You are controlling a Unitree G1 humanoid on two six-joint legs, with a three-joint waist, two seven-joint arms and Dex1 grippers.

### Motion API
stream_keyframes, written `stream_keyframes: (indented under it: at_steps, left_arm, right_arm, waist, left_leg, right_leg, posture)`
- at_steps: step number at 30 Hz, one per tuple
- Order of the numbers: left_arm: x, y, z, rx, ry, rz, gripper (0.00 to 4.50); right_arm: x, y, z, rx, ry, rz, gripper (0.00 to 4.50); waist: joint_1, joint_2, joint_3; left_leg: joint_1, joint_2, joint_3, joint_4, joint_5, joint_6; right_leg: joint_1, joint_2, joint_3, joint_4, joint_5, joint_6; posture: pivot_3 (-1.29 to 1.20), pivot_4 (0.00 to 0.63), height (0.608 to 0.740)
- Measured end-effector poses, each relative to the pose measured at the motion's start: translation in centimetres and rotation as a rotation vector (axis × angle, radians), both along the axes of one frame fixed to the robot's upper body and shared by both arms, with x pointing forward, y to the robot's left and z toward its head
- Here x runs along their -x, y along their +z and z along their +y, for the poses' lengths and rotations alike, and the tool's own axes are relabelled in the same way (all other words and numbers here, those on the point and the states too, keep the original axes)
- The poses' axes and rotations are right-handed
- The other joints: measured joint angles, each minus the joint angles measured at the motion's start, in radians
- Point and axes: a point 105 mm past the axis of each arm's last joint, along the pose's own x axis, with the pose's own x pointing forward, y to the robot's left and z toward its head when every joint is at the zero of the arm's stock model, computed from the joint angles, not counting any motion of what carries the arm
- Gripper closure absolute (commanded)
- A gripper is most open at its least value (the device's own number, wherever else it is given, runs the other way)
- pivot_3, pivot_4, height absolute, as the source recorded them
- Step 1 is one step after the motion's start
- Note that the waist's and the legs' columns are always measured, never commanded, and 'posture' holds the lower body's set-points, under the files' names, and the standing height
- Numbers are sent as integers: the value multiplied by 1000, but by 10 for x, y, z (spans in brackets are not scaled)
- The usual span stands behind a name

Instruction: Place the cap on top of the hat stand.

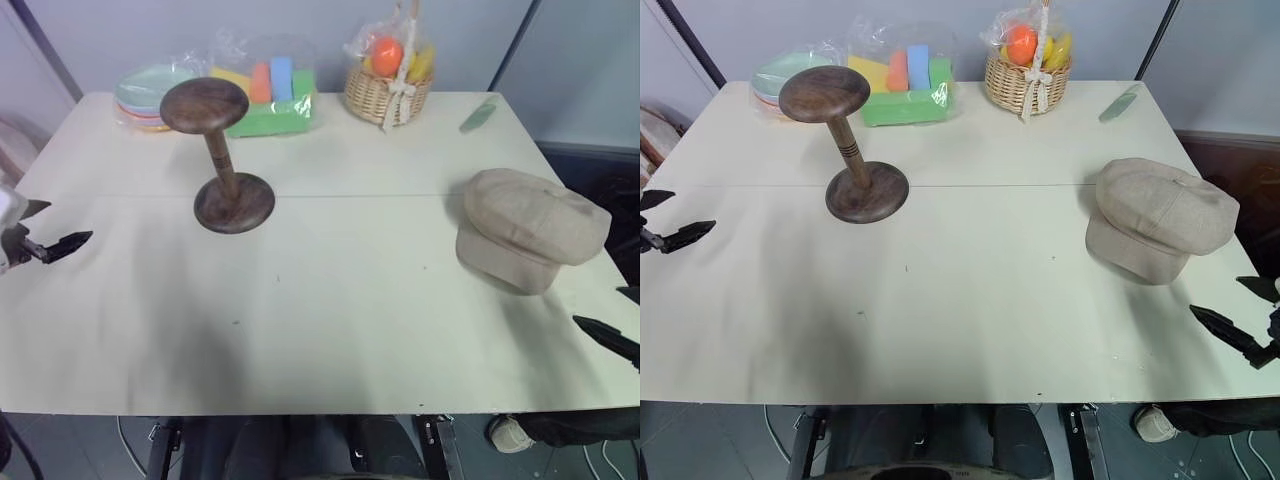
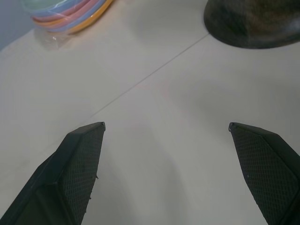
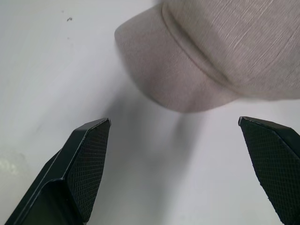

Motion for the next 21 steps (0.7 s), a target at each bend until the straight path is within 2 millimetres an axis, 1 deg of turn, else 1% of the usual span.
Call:
stream_keyframes:
  at_steps: [3, 9, 12, 14, 16, 17, 18, 21]
  left_arm:
    - [0, -1, 0, 1, -5, 4, 63]
    - [0, -1, -2, 12, -6, 17, 63]
    - [-1, 3, -12, 49, -53, 35, 63]
    - [0, 10, -33, 103, -144, 61, 63]
    - [7, 17, -69, 150, -302, 104, 63]
    - [13, 21, -90, 163, -393, 128, 63]
    - [17, 23, -104, 173, -449, 147, 63]
    - [32, 31, -155, 192, -646, 200, 63]
  right_arm:
    - [-2, -2, 1, 8, 2, 0, 0]
    - [-7, 3, -1, 46, -12, -31, 0]
    - [-13, 5, 0, 78, -14, -39, 0]
    - [-20, 11, 3, 132, -9, -51, 0]
    - [-27, 22, 13, 229, 20, -67, 0]
    - [-30, 28, 21, 278, 48, -83, 0]
    - [-33, 31, 27, 318, 61, -95, 0]
    - [-47, 33, 45, 436, 68, -137, 0]
  waist:
    - [-1, 0, 0]
    - [-1, 0, 0]
    - [-2, 0, 0]
    - [-2, 0, 0]
    - [-3, 0, 0]
    - [-2, 0, 0]
    - [-2, 0, 0]
    - [-2, 0, 0]
  left_leg:
    - [1, 0, 0, 0, 0, 0]
    - [4, -1, 0, 1, 0, 0]
    - [5, -1, 0, 1, 0, 0]
    - [5, -1, 1, 2, 0, 0]
    - [5, -1, 1, 2, 0, 0]
    - [6, 0, 1, 2, 0, 0]
    - [6, 0, 0, 2, 0, 0]
    - [6, 0, 0, 3, 0, 0]
  right_leg:
    - [0, 0, 0, 3, 0, 0]
    - [0, -1, 0, 9, -1, 1]
    - [1, 0, 0, 10, -1, 1]
    - [2, -1, 1, 10, -1, 1]
    - [1, -1, 1, 11, -1, 1]
    - [1, -1, 1, 11, -1, 1]
    - [2, 0, 1, 11, -1, 1]
    - [2, 0, 1, 11, -1, 0]
  posture:
    - [0, 150, 740]
    - [0, 150, 740]
    - [0, 150, 740]
    - [0, 150, 740]
    - [0, 150, 740]
    - [0, 150, 740]
    - [0, 150, 740]
    - [0, 150, 740]
